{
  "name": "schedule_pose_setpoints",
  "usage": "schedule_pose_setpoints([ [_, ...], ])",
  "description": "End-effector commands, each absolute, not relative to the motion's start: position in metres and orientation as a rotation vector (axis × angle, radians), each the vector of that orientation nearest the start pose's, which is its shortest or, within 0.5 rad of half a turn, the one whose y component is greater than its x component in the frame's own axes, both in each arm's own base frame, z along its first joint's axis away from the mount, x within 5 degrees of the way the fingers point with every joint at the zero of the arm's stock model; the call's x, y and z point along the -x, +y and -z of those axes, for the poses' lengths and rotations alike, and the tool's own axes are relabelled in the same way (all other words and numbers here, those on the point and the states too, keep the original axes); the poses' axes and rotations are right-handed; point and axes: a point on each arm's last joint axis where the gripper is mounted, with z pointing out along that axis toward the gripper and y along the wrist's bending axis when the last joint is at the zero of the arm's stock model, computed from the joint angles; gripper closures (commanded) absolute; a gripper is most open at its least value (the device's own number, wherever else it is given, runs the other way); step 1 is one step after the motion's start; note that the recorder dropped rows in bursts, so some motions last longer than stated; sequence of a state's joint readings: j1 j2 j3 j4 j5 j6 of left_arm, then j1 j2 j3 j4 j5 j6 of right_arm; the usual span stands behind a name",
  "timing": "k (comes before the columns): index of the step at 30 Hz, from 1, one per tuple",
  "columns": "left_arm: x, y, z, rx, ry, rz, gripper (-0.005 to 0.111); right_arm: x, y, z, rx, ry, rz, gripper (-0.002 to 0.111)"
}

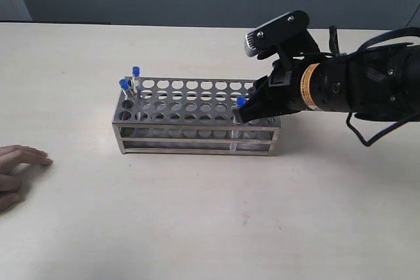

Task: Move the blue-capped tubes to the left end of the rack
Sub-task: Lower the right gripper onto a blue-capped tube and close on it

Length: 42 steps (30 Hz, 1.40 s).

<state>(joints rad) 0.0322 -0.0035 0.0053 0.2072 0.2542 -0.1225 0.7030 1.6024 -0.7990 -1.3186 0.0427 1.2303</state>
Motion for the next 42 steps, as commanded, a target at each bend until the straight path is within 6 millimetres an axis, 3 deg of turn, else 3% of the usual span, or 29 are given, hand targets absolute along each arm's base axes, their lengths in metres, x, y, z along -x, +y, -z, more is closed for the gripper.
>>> schedule_pose_setpoints([
  [1,-0.055,0.006,-0.191,-0.003,1.726,-0.117,0.106,-0.245,0.202,-0.194,0.881,2.143,-0.278,0.075],
  [15,-0.055,0.006,-0.191,-0.003,1.726,-0.117,0.106,-0.250,0.207,-0.159,0.956,2.225,-0.249,0.075],
  [25,-0.055,0.006,-0.191,-0.003,1.726,-0.117,0.106,-0.262,0.220,-0.164,0.969,2.183,-0.267,0.075],
  [42,-0.055,0.006,-0.191,-0.003,1.726,-0.117,0.106,-0.259,0.227,-0.162,0.924,2.206,-0.404,0.075],
])
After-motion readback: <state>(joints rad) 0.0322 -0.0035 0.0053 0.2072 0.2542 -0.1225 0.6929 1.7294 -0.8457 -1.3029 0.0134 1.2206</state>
